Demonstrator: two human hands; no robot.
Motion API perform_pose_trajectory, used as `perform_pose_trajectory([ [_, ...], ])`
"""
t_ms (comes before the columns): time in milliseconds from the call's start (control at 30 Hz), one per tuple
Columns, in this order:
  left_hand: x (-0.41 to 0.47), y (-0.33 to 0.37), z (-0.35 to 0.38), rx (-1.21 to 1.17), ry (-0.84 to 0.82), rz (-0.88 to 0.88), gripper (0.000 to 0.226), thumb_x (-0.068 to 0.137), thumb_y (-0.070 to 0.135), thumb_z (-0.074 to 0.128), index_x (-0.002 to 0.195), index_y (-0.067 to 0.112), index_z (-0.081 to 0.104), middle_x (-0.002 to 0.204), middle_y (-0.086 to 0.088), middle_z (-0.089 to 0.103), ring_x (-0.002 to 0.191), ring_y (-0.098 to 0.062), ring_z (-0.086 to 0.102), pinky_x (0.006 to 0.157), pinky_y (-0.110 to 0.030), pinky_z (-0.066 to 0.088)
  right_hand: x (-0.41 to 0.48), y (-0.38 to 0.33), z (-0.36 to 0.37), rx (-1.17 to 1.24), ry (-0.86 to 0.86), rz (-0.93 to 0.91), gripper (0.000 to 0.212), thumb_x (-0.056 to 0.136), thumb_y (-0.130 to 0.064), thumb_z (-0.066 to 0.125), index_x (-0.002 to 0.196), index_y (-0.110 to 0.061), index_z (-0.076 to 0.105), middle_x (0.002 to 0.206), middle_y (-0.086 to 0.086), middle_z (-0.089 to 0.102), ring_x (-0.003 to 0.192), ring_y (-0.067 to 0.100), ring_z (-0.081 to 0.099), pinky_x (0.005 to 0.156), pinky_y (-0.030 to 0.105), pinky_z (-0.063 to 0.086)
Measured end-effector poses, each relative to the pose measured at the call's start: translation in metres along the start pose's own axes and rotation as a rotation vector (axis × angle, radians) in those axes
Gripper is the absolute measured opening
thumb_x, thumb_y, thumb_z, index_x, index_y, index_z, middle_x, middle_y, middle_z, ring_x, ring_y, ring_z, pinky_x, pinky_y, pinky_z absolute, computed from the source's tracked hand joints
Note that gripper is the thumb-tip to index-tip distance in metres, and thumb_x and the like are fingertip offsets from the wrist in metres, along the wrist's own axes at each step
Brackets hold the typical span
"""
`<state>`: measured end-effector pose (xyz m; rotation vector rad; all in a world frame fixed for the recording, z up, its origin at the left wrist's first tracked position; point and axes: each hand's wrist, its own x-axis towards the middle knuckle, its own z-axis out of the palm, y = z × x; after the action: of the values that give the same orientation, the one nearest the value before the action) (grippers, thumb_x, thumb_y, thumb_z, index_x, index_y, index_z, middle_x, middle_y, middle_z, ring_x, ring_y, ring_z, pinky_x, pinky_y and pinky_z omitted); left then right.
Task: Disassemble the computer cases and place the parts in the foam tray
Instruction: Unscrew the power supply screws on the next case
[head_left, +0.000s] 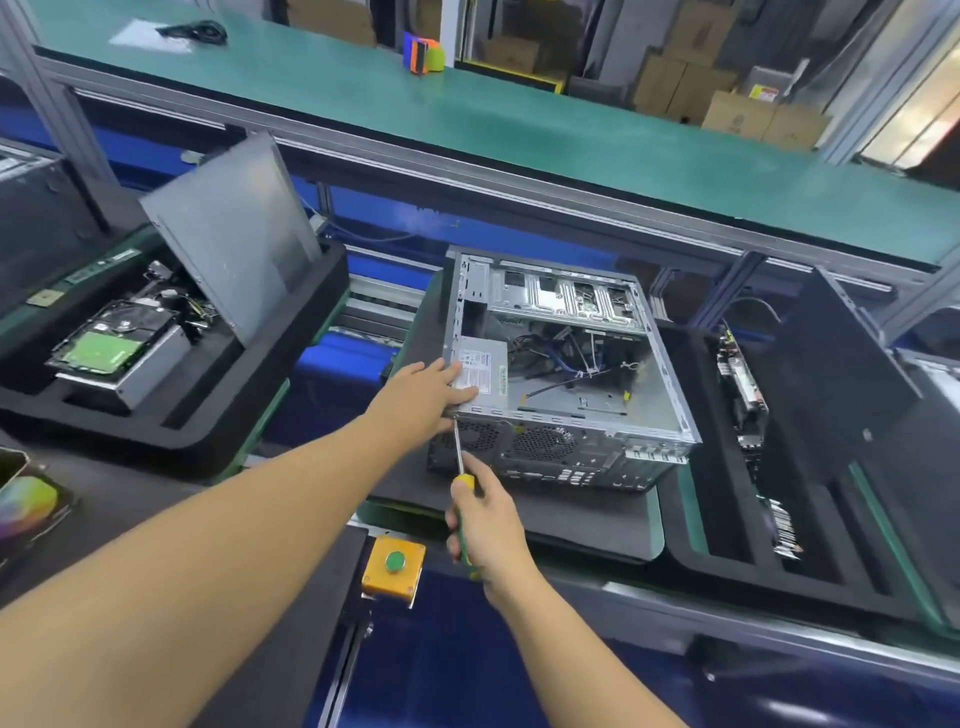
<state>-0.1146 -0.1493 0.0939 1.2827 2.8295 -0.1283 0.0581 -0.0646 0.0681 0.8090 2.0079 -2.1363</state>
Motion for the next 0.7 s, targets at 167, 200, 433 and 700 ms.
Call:
perform_pose_trajectory([
  [167,0.000,-0.003,0.004,-0.012,0.014,0.030,0.058,0.101,0.039,0.051,0.154,0.036,0.027,0.165,-0.005,0.018,0.149,-0.024,0.020,0.119,-0.038,0.024,-0.001,0.001,0.004,0.002,0.011,-0.001,0.039,0.103,-0.029,0.044,0.136,-0.050,0.049,0.059,-0.006,0.052,0.042,0.013,0.042,0.041,0.021,0.034],
  [200,0.000,-0.004,0.005,-0.007,0.015,0.033,0.059,0.101,0.039,0.051,0.155,0.036,0.027,0.165,-0.005,0.017,0.150,-0.024,0.020,0.119,-0.037,0.025,0.000,0.001,0.005,-0.013,0.019,-0.009,0.039,0.103,-0.029,0.044,0.135,-0.050,0.049,0.060,-0.005,0.052,0.042,0.013,0.042,0.041,0.022,0.035],
  [433,-0.002,-0.004,0.011,-0.016,0.039,0.028,0.059,0.102,0.038,0.050,0.155,0.036,0.024,0.166,-0.004,0.014,0.151,-0.024,0.016,0.118,-0.037,0.024,-0.002,-0.004,0.011,-0.441,0.178,-0.106,0.021,0.099,-0.033,0.039,0.109,-0.027,0.056,0.094,-0.001,0.063,0.075,0.015,0.057,0.067,0.035,0.048],
  [700,-0.005,-0.004,0.019,-0.030,0.085,0.017,0.059,0.103,0.035,0.048,0.156,0.036,0.023,0.167,-0.004,0.012,0.152,-0.025,0.015,0.119,-0.038,0.024,-0.002,-0.005,0.016,0.028,-0.083,0.016,0.014,0.103,-0.012,0.040,0.104,-0.011,0.053,0.081,0.006,0.056,0.063,0.020,0.053,0.059,0.029,0.050],
])
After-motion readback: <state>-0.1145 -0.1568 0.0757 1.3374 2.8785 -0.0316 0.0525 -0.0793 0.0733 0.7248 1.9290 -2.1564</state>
